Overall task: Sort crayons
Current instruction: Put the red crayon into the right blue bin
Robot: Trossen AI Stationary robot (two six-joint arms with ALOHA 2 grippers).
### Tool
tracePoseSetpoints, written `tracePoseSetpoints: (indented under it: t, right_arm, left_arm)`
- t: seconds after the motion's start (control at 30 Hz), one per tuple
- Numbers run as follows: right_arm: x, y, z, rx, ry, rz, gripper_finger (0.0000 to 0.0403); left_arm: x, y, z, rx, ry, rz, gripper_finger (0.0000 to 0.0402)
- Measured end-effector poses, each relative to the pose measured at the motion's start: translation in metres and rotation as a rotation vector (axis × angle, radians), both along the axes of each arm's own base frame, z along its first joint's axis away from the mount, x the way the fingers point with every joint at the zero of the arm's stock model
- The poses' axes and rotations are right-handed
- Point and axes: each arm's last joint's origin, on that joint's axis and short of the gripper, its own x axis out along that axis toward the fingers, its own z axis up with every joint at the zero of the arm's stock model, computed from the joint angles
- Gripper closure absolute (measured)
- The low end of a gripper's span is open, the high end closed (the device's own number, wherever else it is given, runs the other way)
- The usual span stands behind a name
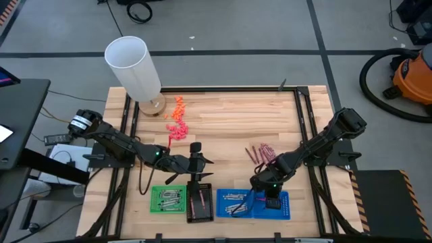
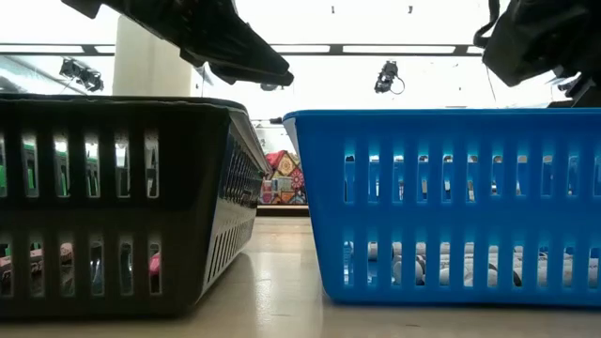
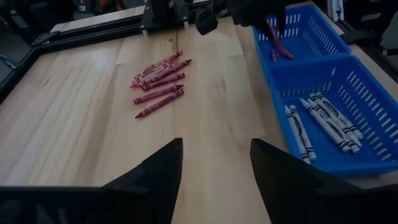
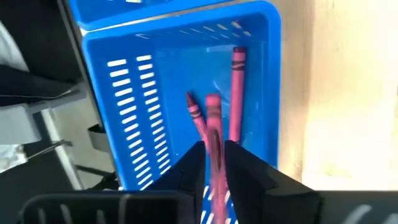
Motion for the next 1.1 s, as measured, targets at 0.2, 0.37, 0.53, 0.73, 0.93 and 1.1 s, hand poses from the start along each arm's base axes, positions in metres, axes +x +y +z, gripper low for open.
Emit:
tracePoseSetpoints:
  t: [0.2,0.37,0.53,0.73,0.93,1.1]
  right_arm:
    - [0.008,-0.013,0.009,0.03,0.028,-0.024,0.0287]
    - [0.018,-0.031,0.026,-0.065,-0.077,-0.048,0.0276]
    - [0.025,-0.054,0.031,-0.257,-0.176,-0.125,0.0277]
    - [0.029,-0.075,0.026,-0.434,-0.217,-0.197,0.0277]
    - [0.026,-0.091,0.008,-0.52,-0.214,-0.268,0.0277]
    - [0.025,-0.1,-0.004,-0.563,-0.251,-0.307,0.0277]
  left_arm:
    - [0.001,0.0,0.002,0.004,-0.016,-0.004,0.0203]
    - [0.001,0.0,0.001,0.004,-0.015,-0.004,0.0203]
    - [0.0,0.0,0.001,0.002,-0.01,-0.002,0.0203]
    - [0.0,0.001,0.0,0.02,0.003,0.022,0.0203]
    - [-0.001,0.004,-0.002,0.06,0.011,0.104,0.0203]
    - [-0.001,0.01,-0.004,0.048,0.03,0.15,0.0203]
